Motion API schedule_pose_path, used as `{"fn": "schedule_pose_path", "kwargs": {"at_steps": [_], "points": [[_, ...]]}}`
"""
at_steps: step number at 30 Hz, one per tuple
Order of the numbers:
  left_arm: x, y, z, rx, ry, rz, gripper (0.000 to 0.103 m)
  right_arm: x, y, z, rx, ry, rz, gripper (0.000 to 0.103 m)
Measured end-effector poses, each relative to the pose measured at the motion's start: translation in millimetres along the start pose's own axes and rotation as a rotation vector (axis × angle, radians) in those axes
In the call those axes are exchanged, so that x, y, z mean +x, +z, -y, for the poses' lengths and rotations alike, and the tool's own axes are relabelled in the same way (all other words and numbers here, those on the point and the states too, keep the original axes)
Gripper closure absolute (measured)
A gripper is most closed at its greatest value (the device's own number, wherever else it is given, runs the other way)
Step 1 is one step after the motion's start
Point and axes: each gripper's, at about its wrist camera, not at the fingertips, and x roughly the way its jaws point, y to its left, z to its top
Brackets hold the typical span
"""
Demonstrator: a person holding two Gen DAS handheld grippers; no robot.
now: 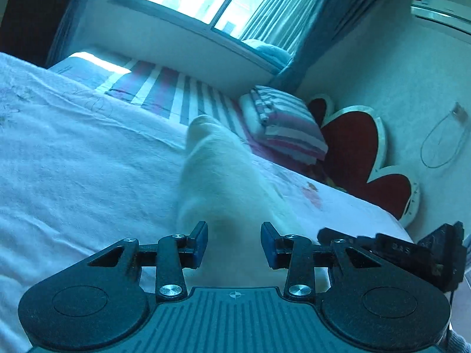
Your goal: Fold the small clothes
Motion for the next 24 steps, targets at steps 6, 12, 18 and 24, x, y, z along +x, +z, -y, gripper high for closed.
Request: {"fn": "schedule_pose_path", "kwargs": {"at_steps": [6,12,18,24], "points": [[33.2,2.1,-17.7,-0.003,0.03,-0.044,0.064,37.7,2.0,4.8,0.047,0.075,-0.13,0.055],[33.0,0.7,-28.0,-0.028,0.029,-0.055,0.063,55.6,4.6,-6.7,0.033,0.105,-0.132,0.083],[30.7,8.0,-10.4,0.058,0.039,-0.047,0.063,5.6,-10.2,-75.5,-0.271,0.046,0.04,0.085],[47.8,9.4,-0.5,0.113,0.061,-0.127,0.051,22.4,-18.8,-23.2,-0.059,-0.106,-0.042,0.082]]}}
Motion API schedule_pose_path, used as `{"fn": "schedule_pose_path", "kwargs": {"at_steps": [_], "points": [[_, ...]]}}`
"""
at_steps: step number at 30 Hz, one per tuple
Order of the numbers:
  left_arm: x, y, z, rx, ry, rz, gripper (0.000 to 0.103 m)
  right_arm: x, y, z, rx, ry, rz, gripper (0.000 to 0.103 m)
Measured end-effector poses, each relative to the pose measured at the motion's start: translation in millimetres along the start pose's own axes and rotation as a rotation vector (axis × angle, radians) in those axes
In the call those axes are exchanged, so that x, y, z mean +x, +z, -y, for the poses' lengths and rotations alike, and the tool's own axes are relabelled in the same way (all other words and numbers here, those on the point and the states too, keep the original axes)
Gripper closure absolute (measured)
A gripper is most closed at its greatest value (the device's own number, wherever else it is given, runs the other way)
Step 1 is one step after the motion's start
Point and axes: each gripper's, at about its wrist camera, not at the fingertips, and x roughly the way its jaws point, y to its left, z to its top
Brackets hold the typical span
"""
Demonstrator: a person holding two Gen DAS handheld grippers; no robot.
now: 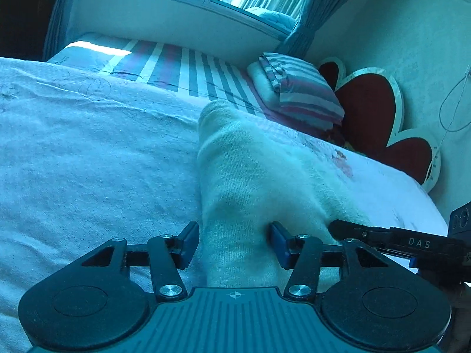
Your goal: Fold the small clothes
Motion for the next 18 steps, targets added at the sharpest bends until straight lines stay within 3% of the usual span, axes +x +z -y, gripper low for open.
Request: {"fn": "schedule_pose_path", "kwargs": {"at_steps": [3,8,10,11,14,18], "points": [[-13.0,6.3,2.0,0.024,-0.005,0.05,0.051,-13.3,4.5,5.2,0.038,0.028,0.034,0.072],[-9.1,29.1,-13.7,-0.034,0.005,0.086,0.051,-9.1,25.2,7.8,0.041,0.01,0.066,0.072],[4.4,37.6,-16.9,-0.029,0.011,0.069,0.051,-0.4,30.2,7.4,0.013,-0.007,0.049,0.074],[11.7,40.9,-18.5,-0.024,0.025,0.058,0.051,3.8,31.7,5.9,-0.007,-0.019,0.038,0.082],[31.6,44.7,-20.3,-0.012,0.038,0.023,0.051,9.0,28.7,3.5,-0.054,-0.083,0.024,0.086],[42.1,46.4,-18.2,0.013,0.058,0.004,0.036,11.8,22.7,11.1,-0.038,-0.104,0.032,0.088]]}}
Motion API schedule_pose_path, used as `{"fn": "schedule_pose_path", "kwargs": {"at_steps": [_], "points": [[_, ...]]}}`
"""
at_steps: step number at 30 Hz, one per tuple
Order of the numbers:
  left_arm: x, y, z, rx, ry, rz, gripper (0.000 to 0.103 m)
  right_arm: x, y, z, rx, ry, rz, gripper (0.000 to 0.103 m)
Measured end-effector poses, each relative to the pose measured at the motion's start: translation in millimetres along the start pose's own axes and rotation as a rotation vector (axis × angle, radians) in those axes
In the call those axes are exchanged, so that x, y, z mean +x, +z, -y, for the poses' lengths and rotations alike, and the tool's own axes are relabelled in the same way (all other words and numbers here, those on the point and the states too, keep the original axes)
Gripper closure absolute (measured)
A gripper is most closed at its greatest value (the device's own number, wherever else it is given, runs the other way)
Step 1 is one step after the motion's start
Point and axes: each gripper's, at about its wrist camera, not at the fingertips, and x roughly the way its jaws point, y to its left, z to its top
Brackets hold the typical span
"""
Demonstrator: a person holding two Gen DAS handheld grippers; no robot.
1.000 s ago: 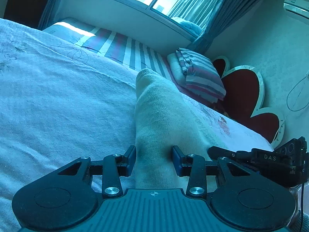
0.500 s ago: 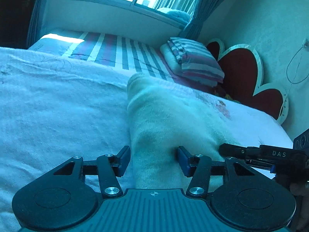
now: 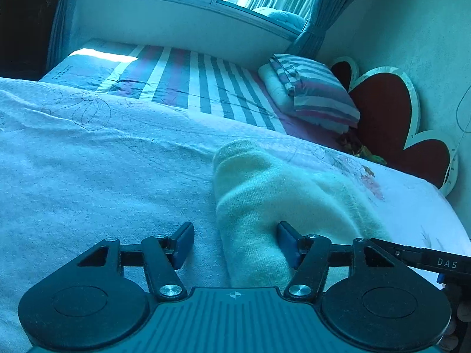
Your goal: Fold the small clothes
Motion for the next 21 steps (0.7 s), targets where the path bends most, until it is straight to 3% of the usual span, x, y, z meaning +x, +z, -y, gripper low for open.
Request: {"fn": "schedule_pose_path", "kwargs": {"at_steps": [2,8,14,21], "points": [[-1.4,-0.8,-1.0,0.006,0.012,-0.001,0.031,0.2,1.2,-3.4,-0.019,-0.013,-0.006,0.087],[-36.7,-4.7,5.0,0.057,-0.006,0.034,0.03,-33.1,-1.9,-23.4,-0.095,-0.01,0.022,0.066],[-34.7,-11.9,6.5,0.073,-0.008,0.022,0.03,-24.1,-17.9,-28.0,-0.099,-0.009,-0.061,0.072],[-62.3,-22.0,11.6,0.101,-0.017,0.047,0.031,-56.2,-30.3,-38.6,-0.123,-0.023,-0.024,0.069]]}}
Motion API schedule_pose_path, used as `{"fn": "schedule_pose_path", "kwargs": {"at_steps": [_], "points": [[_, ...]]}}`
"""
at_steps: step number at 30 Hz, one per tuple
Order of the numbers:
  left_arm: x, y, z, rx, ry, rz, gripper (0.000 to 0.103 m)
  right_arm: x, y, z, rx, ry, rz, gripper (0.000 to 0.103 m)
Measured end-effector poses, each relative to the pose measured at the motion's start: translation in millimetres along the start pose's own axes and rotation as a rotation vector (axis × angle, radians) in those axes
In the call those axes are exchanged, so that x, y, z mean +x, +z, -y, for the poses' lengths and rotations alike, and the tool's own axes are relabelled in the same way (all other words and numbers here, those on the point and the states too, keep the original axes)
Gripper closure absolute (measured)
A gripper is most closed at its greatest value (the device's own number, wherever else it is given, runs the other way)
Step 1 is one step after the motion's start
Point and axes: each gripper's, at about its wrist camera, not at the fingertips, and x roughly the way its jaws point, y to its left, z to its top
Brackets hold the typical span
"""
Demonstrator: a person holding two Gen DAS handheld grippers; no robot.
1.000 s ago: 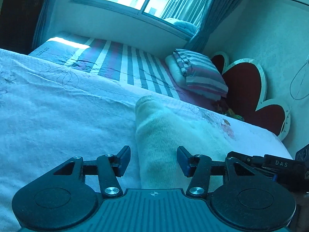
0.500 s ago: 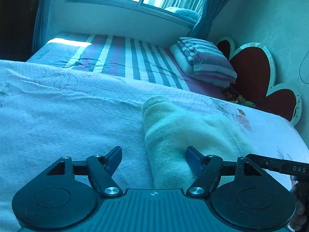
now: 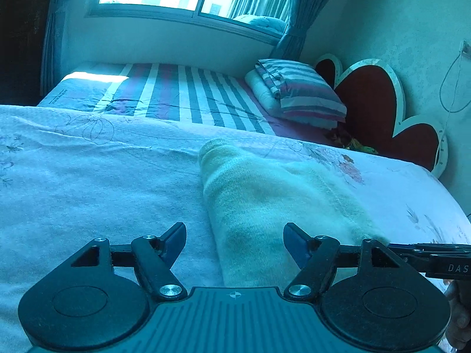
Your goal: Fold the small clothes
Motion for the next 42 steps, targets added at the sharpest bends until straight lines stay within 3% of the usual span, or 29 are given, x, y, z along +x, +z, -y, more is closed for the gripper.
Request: {"fn": "schedule_pose_path", "kwargs": {"at_steps": [8,13,15,19,22,25,28,30,31,32,35,38,42], "points": [[-54.3,-50.8,-20.8,-0.127,-0.144,-0.023,0.033,-46.3,-44.0,7.4,0.108,0.072,-0.035,0.076],[-45.9,-78.2,-18.7,-0.154,-0.18,-0.128,0.05,-42.6,-60.4,3.4,0.149,0.084,-0.062,0.081],[-39.8,-85.7,-15.8,-0.15,-0.192,-0.162,0.065,-41.5,-62.8,-1.2,0.14,0.092,-0.062,0.096],[-37.6,-91.5,-22.6,-0.183,-0.216,-0.156,0.078,-42.3,-65.5,-10.8,0.091,0.064,-0.065,0.098],[-44.3,-90.6,-24.7,-0.175,-0.253,-0.144,0.081,-52.8,-66.2,-12.3,0.092,0.081,-0.047,0.099],[-48.5,-92.7,-26.6,-0.156,-0.257,-0.156,0.081,-61.1,-70.1,-11.2,0.096,0.077,-0.038,0.099],[-49.2,-99.1,-26.2,-0.115,-0.228,-0.162,0.08,-49.6,-80.9,-1.7,0.117,0.035,-0.082,0.099],[-51.2,-99.6,-25.6,-0.105,-0.219,-0.157,0.076,-45.9,-86.3,7.7,0.165,0.056,-0.086,0.1],[-54.4,-97.7,-25.6,-0.103,-0.211,-0.155,0.07,-47.3,-84.4,9.2,0.178,0.065,-0.09,0.099],[-58.7,-95.0,-25.6,-0.096,-0.193,-0.141,0.058,-51.2,-81.1,8.4,0.175,0.068,-0.084,0.098],[-68.4,-81.5,-26.8,-0.078,-0.13,-0.055,0.036,-70.1,-67.8,5.6,0.159,0.058,0.031,0.079],[-56.7,-60.8,-26.6,-0.118,-0.118,-0.026,0.035,-62.0,-43.6,4.8,0.162,0.054,0.068,0.078],[-24.8,-36.6,-12.5,-0.103,-0.09,-0.019,0.035,-32.3,-14.3,-12.0,0.054,0.009,0.105,0.08]]}}
